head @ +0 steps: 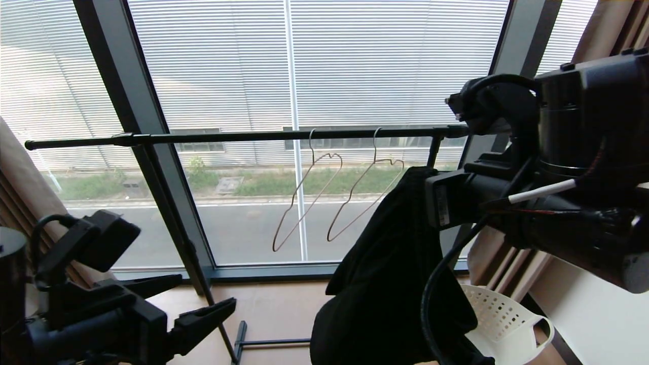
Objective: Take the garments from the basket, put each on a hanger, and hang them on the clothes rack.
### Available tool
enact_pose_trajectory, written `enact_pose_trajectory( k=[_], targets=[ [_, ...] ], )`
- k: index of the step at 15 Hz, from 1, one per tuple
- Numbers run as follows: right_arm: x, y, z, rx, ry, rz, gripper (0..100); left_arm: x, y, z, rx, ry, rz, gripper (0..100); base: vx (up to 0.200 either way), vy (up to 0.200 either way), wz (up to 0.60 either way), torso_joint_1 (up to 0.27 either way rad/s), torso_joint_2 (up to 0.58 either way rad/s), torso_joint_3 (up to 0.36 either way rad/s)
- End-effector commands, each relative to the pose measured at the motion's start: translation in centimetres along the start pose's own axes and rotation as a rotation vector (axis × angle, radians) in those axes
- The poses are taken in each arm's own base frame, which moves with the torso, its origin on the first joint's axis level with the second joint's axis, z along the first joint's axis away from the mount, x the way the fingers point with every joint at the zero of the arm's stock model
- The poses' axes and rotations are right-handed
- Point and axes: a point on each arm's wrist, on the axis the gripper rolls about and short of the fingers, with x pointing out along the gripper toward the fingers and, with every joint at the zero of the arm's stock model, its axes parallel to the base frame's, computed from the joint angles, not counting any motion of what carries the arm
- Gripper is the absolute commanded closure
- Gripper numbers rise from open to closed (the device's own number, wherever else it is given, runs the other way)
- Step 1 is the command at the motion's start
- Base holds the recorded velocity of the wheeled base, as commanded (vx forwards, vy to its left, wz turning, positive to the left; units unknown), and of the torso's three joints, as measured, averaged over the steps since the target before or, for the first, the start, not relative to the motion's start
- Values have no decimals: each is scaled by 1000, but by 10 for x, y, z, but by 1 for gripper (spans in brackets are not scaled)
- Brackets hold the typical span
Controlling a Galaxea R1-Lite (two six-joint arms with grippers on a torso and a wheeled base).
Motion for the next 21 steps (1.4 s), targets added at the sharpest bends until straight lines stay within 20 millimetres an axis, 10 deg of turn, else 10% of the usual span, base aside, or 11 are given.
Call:
enact_pose_trajectory(
  k=[1,7,21],
  targets=[
    [17,13,-2,-17,14,-53,100,35,-31,10,18,63,-107,0,0,0,0,0,0,0],
    [24,36,1,18,-17,-144,100,69,-81,26,14,101,-227,0,0,0,0,0,0,0],
    [15,45,6,70,-43,-105,100,148,-129,48,-121,62,-239,0,0,0,0,0,0,0]
  ],
)
